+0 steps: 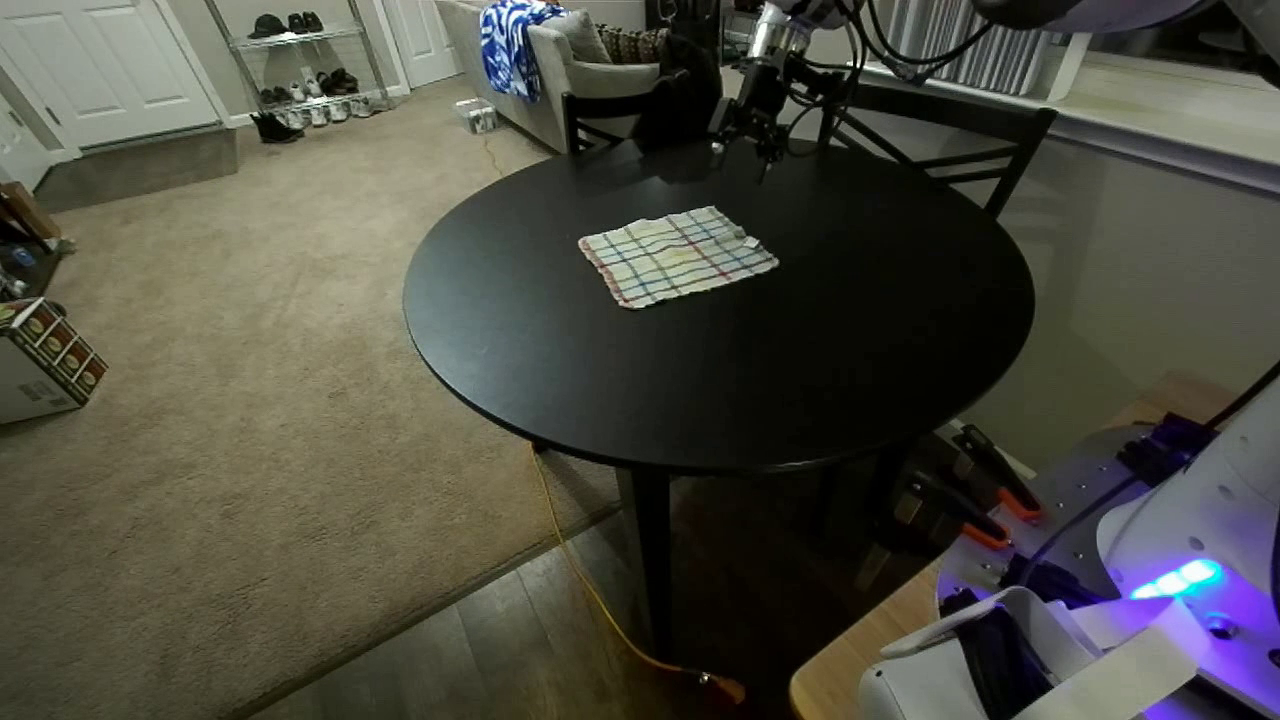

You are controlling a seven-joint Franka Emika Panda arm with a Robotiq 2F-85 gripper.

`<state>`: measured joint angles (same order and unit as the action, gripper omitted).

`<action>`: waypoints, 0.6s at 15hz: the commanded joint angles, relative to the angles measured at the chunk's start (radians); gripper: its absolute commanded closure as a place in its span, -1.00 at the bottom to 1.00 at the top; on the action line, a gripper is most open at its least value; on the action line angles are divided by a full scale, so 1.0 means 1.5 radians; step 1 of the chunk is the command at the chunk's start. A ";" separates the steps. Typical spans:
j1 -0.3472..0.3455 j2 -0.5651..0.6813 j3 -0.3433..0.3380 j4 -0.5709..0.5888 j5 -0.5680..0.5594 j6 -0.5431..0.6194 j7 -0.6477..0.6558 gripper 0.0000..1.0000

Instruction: Fold the cloth

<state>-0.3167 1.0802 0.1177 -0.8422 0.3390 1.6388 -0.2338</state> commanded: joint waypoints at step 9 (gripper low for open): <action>-0.042 0.080 0.070 0.057 0.061 -0.058 -0.071 -1.00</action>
<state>-0.3564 1.1697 0.1927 -0.8064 0.4015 1.5910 -0.3076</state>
